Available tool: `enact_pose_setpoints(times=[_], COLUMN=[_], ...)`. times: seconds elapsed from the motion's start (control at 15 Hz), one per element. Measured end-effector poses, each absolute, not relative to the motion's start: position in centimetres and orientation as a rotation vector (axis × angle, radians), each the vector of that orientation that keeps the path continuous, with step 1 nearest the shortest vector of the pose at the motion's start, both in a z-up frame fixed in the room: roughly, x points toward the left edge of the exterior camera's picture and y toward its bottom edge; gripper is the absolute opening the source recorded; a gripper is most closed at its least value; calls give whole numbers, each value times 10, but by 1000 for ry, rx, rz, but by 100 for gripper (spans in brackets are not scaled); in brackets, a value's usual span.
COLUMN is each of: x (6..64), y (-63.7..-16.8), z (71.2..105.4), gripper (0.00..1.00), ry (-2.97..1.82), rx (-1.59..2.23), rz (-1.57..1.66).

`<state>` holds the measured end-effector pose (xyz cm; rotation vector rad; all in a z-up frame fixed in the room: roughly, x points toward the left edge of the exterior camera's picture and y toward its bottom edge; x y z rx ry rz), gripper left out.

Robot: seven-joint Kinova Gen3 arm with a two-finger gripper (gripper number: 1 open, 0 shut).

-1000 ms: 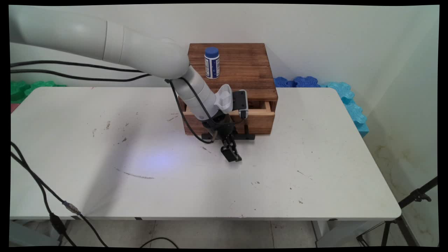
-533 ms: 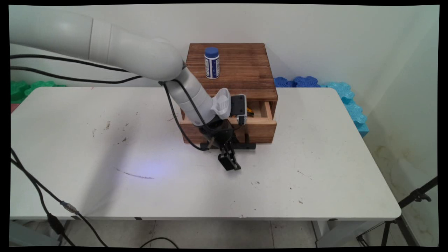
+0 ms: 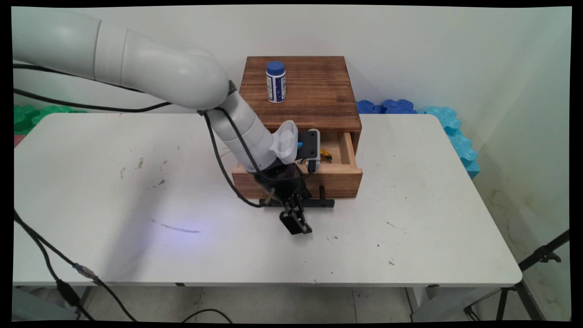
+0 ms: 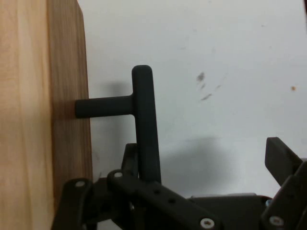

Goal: Open the drawer

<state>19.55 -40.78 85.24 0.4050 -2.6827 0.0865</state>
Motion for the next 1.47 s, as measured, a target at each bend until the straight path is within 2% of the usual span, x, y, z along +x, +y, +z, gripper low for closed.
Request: enact_pose_setpoints(times=[0.6,1.47], x=[181,188], y=[-373,-377], z=[857,843], gripper=[100,100], ry=[-2702,-2762], rx=[382,431], rz=[110,266])
